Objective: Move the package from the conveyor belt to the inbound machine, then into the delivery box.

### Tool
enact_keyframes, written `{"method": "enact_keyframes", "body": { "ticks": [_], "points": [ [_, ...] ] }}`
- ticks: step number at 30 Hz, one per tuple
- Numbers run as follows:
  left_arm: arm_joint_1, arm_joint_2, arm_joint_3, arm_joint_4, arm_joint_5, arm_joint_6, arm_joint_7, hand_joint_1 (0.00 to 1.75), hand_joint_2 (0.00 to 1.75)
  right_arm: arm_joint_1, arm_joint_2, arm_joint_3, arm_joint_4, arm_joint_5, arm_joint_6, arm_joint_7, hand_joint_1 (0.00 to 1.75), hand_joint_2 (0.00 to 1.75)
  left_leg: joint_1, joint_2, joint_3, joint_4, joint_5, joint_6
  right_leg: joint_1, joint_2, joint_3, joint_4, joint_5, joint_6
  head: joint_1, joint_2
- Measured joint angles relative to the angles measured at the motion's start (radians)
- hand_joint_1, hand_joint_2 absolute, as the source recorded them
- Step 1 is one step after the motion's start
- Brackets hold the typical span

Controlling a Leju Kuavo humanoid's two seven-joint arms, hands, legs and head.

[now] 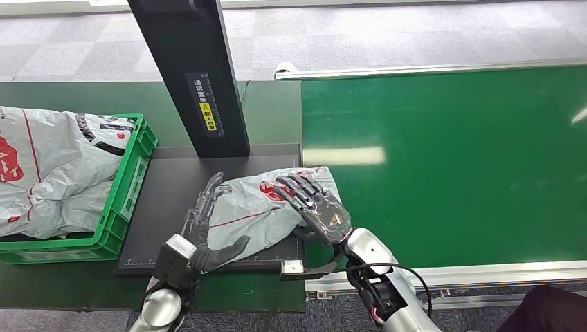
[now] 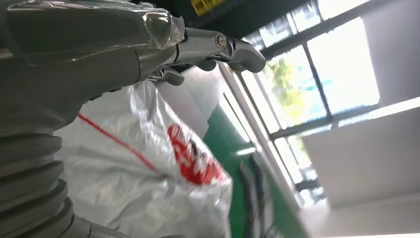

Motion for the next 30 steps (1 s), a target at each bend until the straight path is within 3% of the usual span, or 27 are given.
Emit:
{"method": "enact_keyframes", "body": {
  "ticks": [9,13,24,25,28,29,30],
  "points": [
    [-0.069,0.054,-0.213,0.094,-0.582,-0.032,0.255,0.0,1.75,0.0,-0.006,0.002,0.0,-0.013,0.0,0.0,0.0,1.75,0.0,0.0,0.0,0.0,0.0,0.0,0.0,0.0,0.0,0.0,0.0,0.0,0.0,0.0],
    [-0.114,0.072,-0.29,0.175,-0.766,-0.041,0.302,0.0,1.75,0.0,-0.008,0.002,0.0,-0.003,0.0,0.0,0.0,1.75,0.0,0.0,0.0,0.0,0.0,0.0,0.0,0.0,0.0,0.0,0.0,0.0,0.0,0.0],
    [-0.198,0.065,-0.359,0.317,-0.854,-0.08,0.379,0.0,1.75,0.026,-0.019,-0.03,0.0,0.036,0.0,0.0,0.0,1.75,-0.001,-0.003,0.007,0.0,0.0,0.0,-0.002,-0.004,0.01,-0.001,-0.002,0.001,0.0,0.0],
    [-0.201,0.062,-0.36,0.324,-0.854,-0.08,0.389,0.17,1.75,0.028,-0.019,-0.033,0.0,0.038,0.0,0.0,0.0,1.75,-0.001,-0.004,0.009,-0.001,0.0,0.001,-0.002,-0.004,0.012,-0.001,-0.002,0.001,0.0,0.0],
    [-0.207,0.055,-0.359,0.339,-0.856,-0.072,0.404,1.43,1.75,0.032,-0.019,-0.041,-0.001,0.041,0.0,0.0,0.0,1.75,-0.002,-0.004,0.012,-0.001,0.001,0.002,-0.002,-0.004,0.015,-0.001,-0.001,0.001,0.0,0.0],
    [-0.207,0.053,-0.357,0.342,-0.858,-0.062,0.407,1.69,1.75,0.034,-0.019,-0.044,-0.001,0.042,0.0,0.001,0.0,1.75,-0.002,-0.003,0.012,-0.001,0.001,0.002,-0.002,-0.004,0.015,-0.001,0.0,0.001,0.0,0.0],
    [-0.206,0.051,-0.353,0.344,-0.86,-0.046,0.409,1.75,1.75,0.036,-0.019,-0.046,-0.002,0.042,0.0,0.001,0.0,1.75,-0.002,-0.003,0.012,-0.001,0.002,0.002,-0.002,-0.004,0.015,-0.001,0.001,0.001,0.0,0.0]
  ]
}}
